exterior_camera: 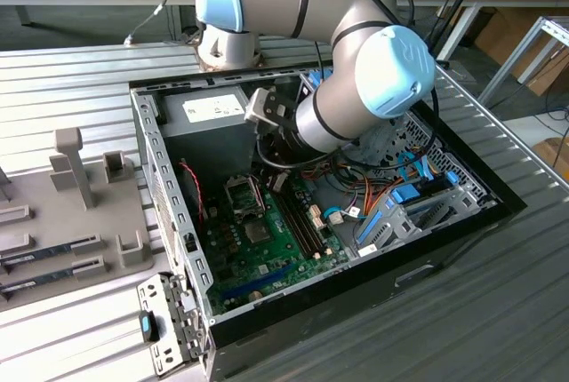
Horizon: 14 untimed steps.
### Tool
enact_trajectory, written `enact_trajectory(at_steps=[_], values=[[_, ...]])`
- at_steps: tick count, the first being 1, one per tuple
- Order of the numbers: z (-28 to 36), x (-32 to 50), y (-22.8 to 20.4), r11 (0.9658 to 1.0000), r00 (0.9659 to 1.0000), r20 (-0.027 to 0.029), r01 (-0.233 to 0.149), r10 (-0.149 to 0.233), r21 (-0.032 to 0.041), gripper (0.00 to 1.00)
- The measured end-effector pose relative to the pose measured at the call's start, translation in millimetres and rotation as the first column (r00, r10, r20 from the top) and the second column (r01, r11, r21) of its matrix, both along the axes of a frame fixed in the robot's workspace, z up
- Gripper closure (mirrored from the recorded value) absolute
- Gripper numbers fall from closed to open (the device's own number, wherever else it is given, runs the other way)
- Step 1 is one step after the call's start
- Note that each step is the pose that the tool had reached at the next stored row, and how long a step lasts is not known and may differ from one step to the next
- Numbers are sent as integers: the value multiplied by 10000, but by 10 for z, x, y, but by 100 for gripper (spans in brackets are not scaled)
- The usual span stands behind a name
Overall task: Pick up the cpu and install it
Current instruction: 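Close the cpu cover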
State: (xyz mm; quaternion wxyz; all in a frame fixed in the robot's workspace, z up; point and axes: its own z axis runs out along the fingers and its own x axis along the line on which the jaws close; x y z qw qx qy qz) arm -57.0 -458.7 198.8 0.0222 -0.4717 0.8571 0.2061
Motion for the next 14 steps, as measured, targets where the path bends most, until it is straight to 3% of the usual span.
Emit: enact_trajectory(at_steps=[3,5,14], values=[[0,-3,0,9995,10000,13,0,1,-312,89],[-1,-10,2,9992,10000,18,0,0,-392,89],[5,-54,7,9992,10000,34,1,1,-404,89]])
